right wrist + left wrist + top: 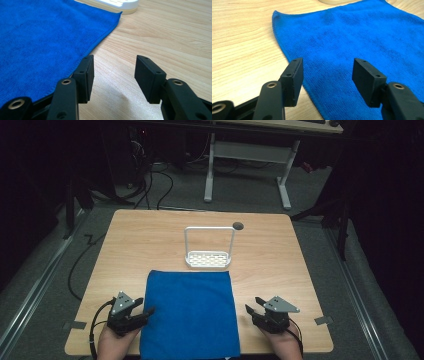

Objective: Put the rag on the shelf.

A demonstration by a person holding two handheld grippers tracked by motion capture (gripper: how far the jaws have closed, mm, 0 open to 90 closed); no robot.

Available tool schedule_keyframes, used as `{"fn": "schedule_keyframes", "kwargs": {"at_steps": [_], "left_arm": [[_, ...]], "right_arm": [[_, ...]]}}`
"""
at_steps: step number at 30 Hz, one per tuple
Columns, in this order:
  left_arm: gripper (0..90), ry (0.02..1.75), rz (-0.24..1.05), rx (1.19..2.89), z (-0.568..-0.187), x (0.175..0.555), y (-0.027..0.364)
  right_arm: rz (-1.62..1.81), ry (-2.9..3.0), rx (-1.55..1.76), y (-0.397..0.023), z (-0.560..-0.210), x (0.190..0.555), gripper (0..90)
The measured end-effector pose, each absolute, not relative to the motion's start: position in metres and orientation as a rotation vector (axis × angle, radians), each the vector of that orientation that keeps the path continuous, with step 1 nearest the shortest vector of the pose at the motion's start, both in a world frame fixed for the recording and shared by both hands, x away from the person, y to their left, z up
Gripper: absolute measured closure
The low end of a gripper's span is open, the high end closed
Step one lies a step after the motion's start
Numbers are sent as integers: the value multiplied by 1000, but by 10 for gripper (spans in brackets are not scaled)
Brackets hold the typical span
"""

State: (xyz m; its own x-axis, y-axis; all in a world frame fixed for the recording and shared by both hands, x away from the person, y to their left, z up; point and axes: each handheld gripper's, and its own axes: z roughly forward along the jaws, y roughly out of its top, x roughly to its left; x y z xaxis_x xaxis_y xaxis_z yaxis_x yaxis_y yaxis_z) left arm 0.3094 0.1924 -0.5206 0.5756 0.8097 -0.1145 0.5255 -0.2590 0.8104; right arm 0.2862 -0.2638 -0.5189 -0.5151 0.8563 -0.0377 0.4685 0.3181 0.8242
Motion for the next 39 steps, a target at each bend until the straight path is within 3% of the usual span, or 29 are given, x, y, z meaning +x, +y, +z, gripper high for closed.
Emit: {"fn": "schedule_keyframes", "kwargs": {"at_steps": [21,39], "left_arm": [[399,1075,473,1887,-517,318,195],[371,1086,516,1881,-506,360,193]], "right_arm": [[1089,2206,1042,-255,-517,285,420],[1097,2199,1087,-255,-512,286,360]]}}
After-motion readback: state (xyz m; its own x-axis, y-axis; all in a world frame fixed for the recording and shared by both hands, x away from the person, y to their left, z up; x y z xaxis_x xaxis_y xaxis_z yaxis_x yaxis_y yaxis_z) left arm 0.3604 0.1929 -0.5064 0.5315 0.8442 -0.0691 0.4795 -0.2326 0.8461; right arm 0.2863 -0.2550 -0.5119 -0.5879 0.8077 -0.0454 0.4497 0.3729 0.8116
